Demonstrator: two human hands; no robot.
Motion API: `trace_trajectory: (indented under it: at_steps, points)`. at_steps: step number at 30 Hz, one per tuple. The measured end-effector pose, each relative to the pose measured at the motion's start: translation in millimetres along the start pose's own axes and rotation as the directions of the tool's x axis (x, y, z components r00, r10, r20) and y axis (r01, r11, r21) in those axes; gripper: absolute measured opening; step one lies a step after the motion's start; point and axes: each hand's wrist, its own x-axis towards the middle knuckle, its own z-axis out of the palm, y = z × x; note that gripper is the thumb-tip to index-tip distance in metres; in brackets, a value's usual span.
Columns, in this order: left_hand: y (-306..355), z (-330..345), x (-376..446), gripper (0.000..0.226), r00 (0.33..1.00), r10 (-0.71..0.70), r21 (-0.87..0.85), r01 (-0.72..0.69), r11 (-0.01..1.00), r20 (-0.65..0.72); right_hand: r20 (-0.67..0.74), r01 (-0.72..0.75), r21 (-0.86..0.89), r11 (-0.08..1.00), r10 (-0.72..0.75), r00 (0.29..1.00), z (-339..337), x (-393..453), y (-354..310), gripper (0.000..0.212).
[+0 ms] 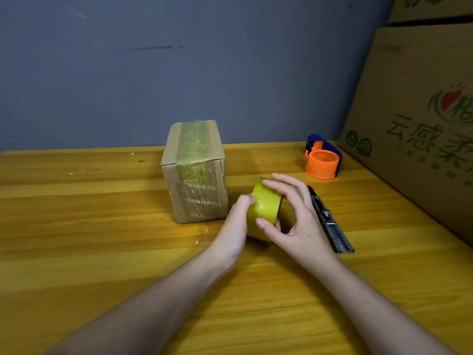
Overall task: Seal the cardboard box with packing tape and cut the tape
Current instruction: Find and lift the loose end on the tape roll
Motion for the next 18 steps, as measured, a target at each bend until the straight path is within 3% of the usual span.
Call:
trace_trajectory:
  at_steps: [2, 8, 13, 18]
  points:
    - [1.0, 0.5, -1.3, 0.023, 0.999, 0.05, 0.028, -0.05, 0.998, -0.004, -0.01, 0.006, -0.004, 1.0, -0.006, 1.0, -0.1, -0.3, -0.4, 0.058]
    - [1.9, 1.4, -3.7, 0.04, 0.992, 0.118, 0.06, -0.121, 0.991, 0.048, -0.04, 0.028, -0.004, 1.0, -0.028, 0.999, -0.9, -0.1, -0.5, 0.058]
    - [1.9, 2.0, -2.8, 0.025, 0.998, 0.062, -0.029, -0.062, 0.998, 0.014, -0.032, 0.037, -0.034, 0.999, -0.039, 0.999, -0.6, -0.5, -1.9, 0.059]
    - [2.8, 3.6, -2.8, 0.031, 0.998, 0.054, -0.044, -0.052, 0.998, 0.043, -0.038, 0.044, -0.05, 0.998, -0.046, 0.998, -1.2, -0.4, -1.6, 0.06]
